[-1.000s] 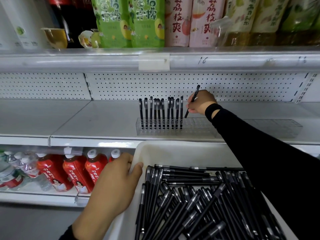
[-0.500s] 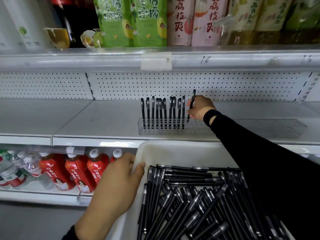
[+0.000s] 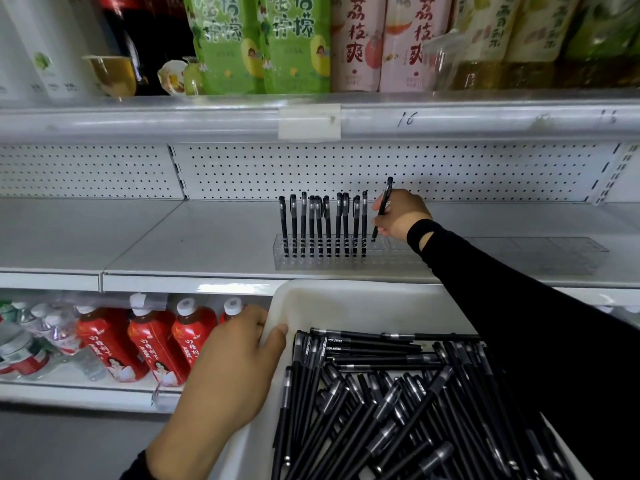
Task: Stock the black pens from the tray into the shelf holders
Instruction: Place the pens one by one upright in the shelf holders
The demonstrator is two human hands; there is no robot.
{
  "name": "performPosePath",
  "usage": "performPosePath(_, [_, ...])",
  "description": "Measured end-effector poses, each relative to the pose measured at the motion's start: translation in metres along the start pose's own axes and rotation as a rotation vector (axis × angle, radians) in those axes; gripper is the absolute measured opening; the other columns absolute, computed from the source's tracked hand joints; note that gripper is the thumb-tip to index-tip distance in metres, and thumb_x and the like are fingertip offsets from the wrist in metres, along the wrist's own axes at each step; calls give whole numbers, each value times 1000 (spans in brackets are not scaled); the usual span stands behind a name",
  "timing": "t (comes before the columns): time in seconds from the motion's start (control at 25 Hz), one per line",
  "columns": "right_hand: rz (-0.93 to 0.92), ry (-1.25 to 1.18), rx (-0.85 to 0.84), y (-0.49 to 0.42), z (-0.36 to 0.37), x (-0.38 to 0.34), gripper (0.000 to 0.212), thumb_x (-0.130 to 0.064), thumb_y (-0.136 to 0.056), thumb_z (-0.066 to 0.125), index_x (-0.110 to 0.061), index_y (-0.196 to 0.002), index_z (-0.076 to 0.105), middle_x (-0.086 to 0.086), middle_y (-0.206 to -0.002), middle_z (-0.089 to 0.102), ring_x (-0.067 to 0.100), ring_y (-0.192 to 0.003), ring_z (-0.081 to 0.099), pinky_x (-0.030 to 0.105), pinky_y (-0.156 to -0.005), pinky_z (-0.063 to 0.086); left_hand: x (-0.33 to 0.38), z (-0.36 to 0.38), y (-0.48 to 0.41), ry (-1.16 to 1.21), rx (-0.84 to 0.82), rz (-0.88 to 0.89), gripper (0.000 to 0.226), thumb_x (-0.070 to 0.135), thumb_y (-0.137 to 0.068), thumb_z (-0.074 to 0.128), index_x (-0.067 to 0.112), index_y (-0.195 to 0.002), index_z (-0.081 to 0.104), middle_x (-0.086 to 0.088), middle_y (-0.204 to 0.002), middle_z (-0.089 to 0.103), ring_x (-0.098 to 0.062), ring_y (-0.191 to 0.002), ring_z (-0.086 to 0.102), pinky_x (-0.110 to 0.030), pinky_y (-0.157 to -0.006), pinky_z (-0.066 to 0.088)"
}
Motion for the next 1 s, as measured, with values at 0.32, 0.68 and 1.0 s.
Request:
performPosePath(0.32, [-11,111,-55,-1,10,3,27,-13,-90,68,-12,-116,62,11,-104,72,28,-95,71,42,-93,56,-1,1,0,33,-4,-5,19,37,-96,55,24,-82,59,0,-63,64,-8,-60,58,-27,-55,40])
performPosePath(0.68, [-18,197,-93,1,16,2,24,-12,-92,64,-11,-116,60,12,-110,68,32,-102,67,44,-93,55,-2,0,-1,24,-12,-5,19,38,-96,55,26,-82,59,4,-65,64,-6,-62,58,-24,-54,37])
performPosePath(1.0, [-3,225,-88,4,12,3,26,-15,-90,67,-14,-115,60,8,-108,68,30,-98,67,42,-90,57,-4,3,-2,42,-28,-8,20,39,-95,55,25,-81,59,2,-65,67,-7,-61,61,-29,-56,43])
Point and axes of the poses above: each hand's wrist, its own y-axis away from the middle knuckle, its own z-axis out of the palm, x = y × z, the point moved 7 cm from there along -y, towards the middle knuckle
